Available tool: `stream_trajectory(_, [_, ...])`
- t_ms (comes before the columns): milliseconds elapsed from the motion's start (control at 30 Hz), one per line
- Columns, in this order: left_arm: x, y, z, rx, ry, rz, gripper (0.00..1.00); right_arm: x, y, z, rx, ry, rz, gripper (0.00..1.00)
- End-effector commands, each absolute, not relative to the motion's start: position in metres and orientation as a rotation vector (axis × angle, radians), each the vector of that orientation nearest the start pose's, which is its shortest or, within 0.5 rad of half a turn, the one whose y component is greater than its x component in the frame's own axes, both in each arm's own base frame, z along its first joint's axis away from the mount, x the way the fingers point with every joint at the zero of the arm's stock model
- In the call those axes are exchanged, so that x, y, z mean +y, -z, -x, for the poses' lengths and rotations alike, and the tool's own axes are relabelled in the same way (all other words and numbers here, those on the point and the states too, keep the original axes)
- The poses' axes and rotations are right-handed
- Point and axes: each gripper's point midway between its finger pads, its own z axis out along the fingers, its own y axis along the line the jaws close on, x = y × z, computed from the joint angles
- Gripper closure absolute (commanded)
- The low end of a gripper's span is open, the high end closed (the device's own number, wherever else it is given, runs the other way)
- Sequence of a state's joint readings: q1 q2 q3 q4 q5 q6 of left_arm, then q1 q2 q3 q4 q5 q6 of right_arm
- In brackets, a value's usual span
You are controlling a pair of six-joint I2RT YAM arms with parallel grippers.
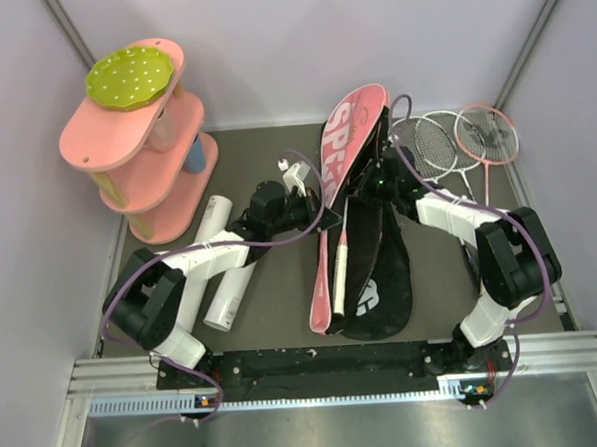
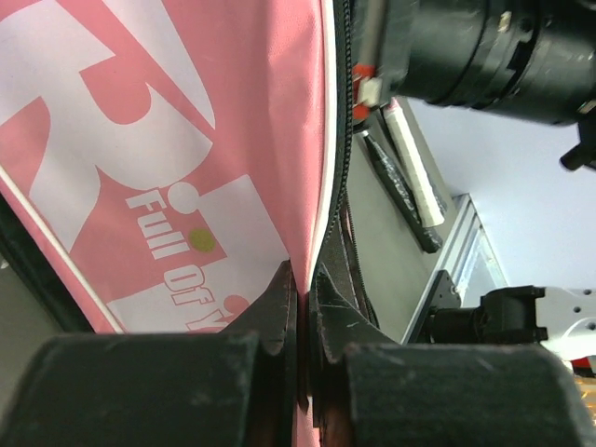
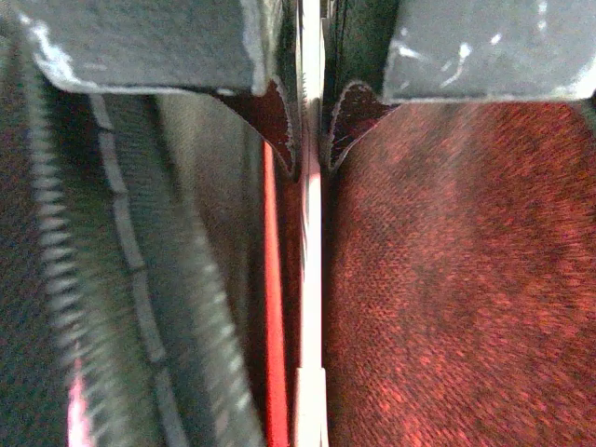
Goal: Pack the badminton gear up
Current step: Place the racket in the racket bag, then pick up the racket from the center of the board.
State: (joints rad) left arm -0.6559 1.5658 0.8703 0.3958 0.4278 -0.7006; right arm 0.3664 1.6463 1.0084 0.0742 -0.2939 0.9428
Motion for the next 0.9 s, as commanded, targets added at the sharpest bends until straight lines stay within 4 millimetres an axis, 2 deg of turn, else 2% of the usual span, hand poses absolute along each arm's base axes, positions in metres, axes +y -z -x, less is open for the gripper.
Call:
stream_trajectory(0, [-0.367,-0.216,-0.267,1.929,1.51,-0.374,1.0,0.232,-0.149,-0.435,2.08,-0.748,-0.411,1.0])
stream_trajectory(67, [-0.368,-0.225,-0.265,1.899,1.572,-0.349,1.0,0.232,-0.136,-0.432,2.075,-0.693,-0.369,1.0])
stream_trajectory(133, [-0.37,-0.233,-0.266,1.854,1.618,-0.341,1.0,0.239,-0.126,-0.424,2.134,-0.722,-0.341,1.0])
stream_trajectory(167, [-0.37,-0.233,-0.267,1.859,1.628,-0.326,1.0,0.241,-0.135,-0.424,2.141,-0.723,-0.301,0.9])
stream_trajectory(233, [-0.369,-0.229,-0.274,1.87,1.607,-0.295,1.0,0.25,-0.134,-0.399,2.254,-0.783,-0.209,0.73])
stream_trajectory(267, [-0.368,-0.226,-0.277,1.872,1.587,-0.289,1.0,0.249,-0.154,-0.396,2.268,-0.781,-0.175,0.6])
stream_trajectory(300, [-0.364,-0.222,-0.286,1.877,1.537,-0.256,1.0,0.237,-0.141,-0.372,2.401,-0.712,-0.11,0.53])
stream_trajectory(333, [-0.361,-0.211,-0.291,1.935,1.483,-0.231,1.0,0.232,-0.149,-0.361,2.437,-0.756,-0.067,0.5])
stream_trajectory(367, [-0.359,-0.205,-0.296,1.941,1.42,-0.246,1.0,0.226,-0.168,-0.353,2.413,-0.773,-0.011,0.44])
stream_trajectory(433, [-0.356,-0.197,-0.308,1.955,1.345,-0.218,1.0,0.209,-0.183,-0.329,2.45,-0.891,0.021,0.42])
stream_trajectory(467, [-0.355,-0.195,-0.311,1.954,1.332,-0.219,1.0,0.199,-0.185,-0.32,2.454,-0.883,0.052,0.39])
stream_trajectory(500, [-0.356,-0.19,-0.314,1.965,1.325,-0.214,1.0,0.189,-0.21,-0.309,2.381,-0.885,0.085,0.38])
stream_trajectory(533, [-0.357,-0.192,-0.316,1.961,1.331,-0.217,1.0,0.177,-0.212,-0.303,2.377,-0.84,0.072,0.36])
stream_trajectory(600, [-0.362,-0.188,-0.317,1.979,1.349,-0.217,1.0,0.139,-0.22,-0.307,2.312,-0.707,-0.016,0.28])
stream_trajectory(667, [-0.366,-0.19,-0.317,1.981,1.376,-0.222,1.0,0.08,-0.207,-0.332,2.293,-0.468,-0.224,0.28])
stream_trajectory(700, [-0.366,-0.192,-0.317,1.977,1.381,-0.224,1.0,0.061,-0.205,-0.342,2.278,-0.405,-0.273,0.3])
stream_trajectory(733, [-0.367,-0.191,-0.315,1.981,1.385,-0.231,1.0,0.039,-0.186,-0.356,2.311,-0.31,-0.336,0.32])
stream_trajectory(767, [-0.367,-0.192,-0.313,1.977,1.387,-0.246,1.0,0.018,-0.193,-0.372,2.279,-0.242,-0.363,0.37])
stream_trajectory(800, [-0.365,-0.189,-0.312,1.991,1.38,-0.25,1.0,-0.012,-0.185,-0.384,2.286,-0.162,-0.435,0.38])
stream_trajectory(833, [-0.365,-0.188,-0.31,1.995,1.375,-0.259,1.0,-0.037,-0.179,-0.406,2.297,-0.066,-0.486,0.4])
stream_trajectory(867, [-0.363,-0.19,-0.309,1.984,1.365,-0.275,1.0,-0.054,-0.173,-0.413,2.323,-0.027,-0.499,0.42])
